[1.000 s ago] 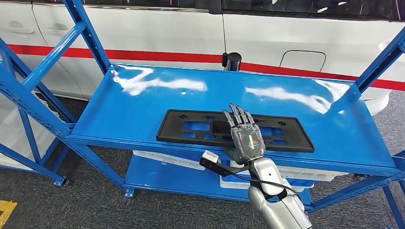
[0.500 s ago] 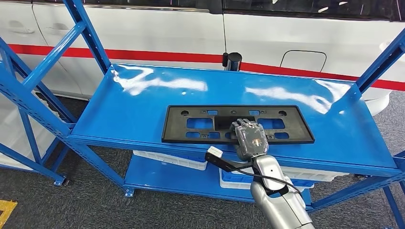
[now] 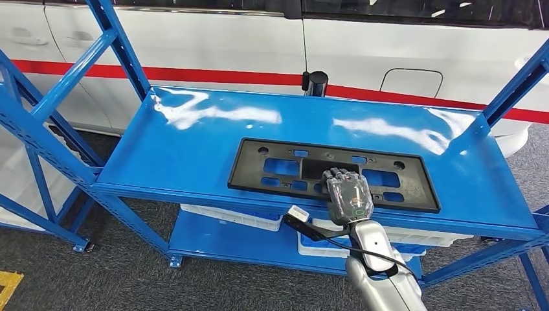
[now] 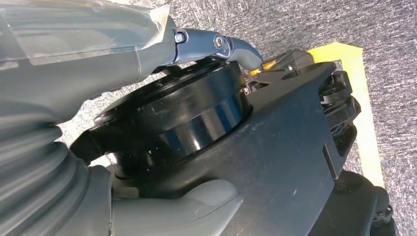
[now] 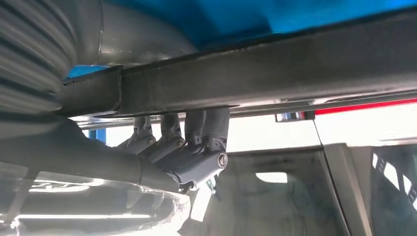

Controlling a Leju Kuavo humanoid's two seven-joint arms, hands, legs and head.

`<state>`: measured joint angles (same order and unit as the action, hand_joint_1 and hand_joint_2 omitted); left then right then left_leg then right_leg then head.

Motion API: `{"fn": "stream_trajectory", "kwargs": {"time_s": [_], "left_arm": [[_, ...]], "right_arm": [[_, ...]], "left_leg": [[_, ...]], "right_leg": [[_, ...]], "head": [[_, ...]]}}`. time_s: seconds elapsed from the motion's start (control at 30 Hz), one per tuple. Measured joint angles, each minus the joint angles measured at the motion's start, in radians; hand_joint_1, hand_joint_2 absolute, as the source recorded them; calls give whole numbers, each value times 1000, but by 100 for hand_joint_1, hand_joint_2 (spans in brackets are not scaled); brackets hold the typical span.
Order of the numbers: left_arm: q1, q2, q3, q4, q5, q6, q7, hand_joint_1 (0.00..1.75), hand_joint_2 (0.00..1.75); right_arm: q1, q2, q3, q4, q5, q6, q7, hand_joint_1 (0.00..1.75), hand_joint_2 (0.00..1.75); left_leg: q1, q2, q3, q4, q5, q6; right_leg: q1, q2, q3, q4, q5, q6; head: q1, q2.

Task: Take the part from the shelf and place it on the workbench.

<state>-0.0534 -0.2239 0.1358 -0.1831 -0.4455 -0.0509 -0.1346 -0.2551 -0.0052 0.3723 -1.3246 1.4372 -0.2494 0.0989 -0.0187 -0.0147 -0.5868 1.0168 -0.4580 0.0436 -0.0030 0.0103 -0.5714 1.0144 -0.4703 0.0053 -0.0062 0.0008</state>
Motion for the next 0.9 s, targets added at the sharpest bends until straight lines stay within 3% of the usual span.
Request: {"fn": "stream_trajectory", "kwargs": {"time_s": [0.27, 0.47, 0.9], "left_arm": [[0, 0, -4, 0, 6, 33, 34, 0, 175], [-1, -1, -3, 0, 7, 40, 39, 0, 175], [-1, -2, -3, 0, 16, 42, 38, 0, 175]], "right_arm": [[111, -4, 2, -222, 113, -281, -92, 175, 175], [153, -10, 8, -355, 131, -297, -100, 175, 175], [171, -22, 18, -430, 122, -328, -119, 175, 175]], "left_leg": [[0, 0, -1, 0, -1, 0], [0, 0, -1, 0, -1, -1], [0, 0, 0, 0, -1, -1]], "right_leg": [[0, 0, -1, 0, 0, 0], [0, 0, -1, 0, -1, 0], [0, 0, 0, 0, -1, 0]], "head": [[0, 0], [0, 0], [0, 0]]}}
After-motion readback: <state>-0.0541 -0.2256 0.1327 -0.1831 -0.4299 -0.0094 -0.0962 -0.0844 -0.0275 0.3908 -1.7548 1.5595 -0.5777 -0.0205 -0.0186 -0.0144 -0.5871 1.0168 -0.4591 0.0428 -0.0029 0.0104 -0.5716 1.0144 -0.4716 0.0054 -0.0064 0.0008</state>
